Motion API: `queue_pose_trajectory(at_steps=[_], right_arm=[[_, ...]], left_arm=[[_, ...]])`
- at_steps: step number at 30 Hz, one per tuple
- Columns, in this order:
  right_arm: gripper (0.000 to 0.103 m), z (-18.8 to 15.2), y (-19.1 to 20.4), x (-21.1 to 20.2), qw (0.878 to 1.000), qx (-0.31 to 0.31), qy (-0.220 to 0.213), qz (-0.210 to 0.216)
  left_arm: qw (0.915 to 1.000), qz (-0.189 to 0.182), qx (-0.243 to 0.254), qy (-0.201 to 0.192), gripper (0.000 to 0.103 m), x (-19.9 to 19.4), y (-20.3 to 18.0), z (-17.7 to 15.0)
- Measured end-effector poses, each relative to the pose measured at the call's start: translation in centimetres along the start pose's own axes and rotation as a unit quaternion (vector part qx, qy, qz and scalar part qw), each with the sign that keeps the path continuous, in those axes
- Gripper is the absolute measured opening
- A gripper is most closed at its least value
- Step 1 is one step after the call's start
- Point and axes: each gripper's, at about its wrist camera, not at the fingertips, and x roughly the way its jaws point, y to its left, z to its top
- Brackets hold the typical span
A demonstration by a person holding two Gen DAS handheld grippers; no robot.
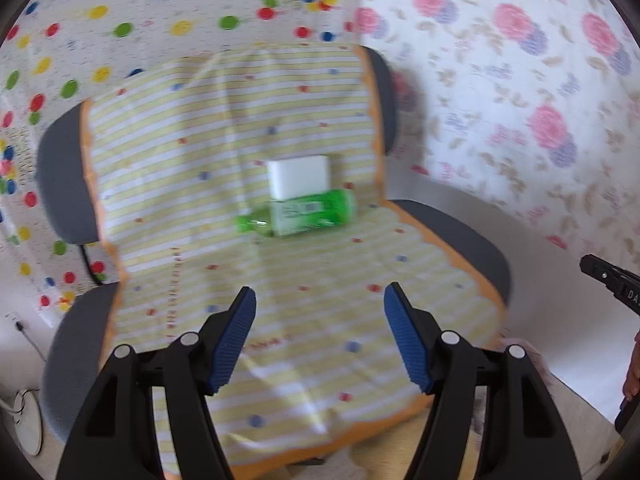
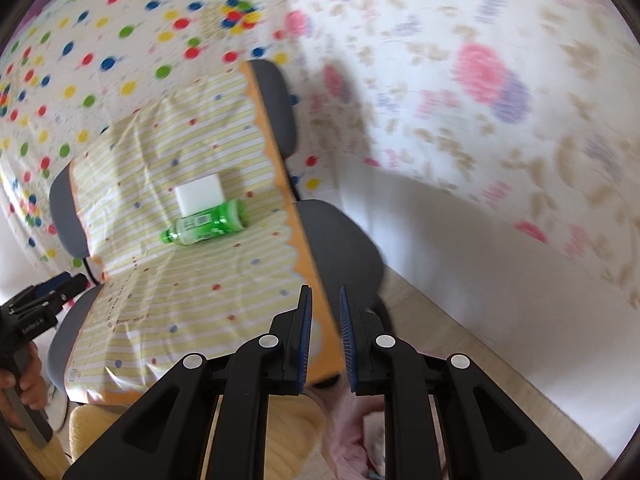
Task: Collect trash
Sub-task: 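Move both empty grippers back over the chair seat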
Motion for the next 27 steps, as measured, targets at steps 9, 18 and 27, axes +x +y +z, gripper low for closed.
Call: queue_pose_trajectory(at_steps=[9, 18, 27], right_arm=[[0.019, 5.7, 7.5, 11.0, 0.994, -0.077, 0.046, 0.055], [0.020, 10.5, 11.2, 24.8, 0.988, -0.093, 0.096, 0.083], [0.020, 14.1, 11.8, 35.9, 0.981, -0.066, 0.129, 0.127]], left_arm=[[0.9977, 0.050, -0.034, 0.031, 0.065, 5.3, 7.9, 2.0], [0.9955, 0.056, -0.035, 0.068, 0.065, 14.7, 11.0, 3.5], [0.9941, 0.009, -0.026, 0.104, 0.065, 21.8, 10.2, 3.1]])
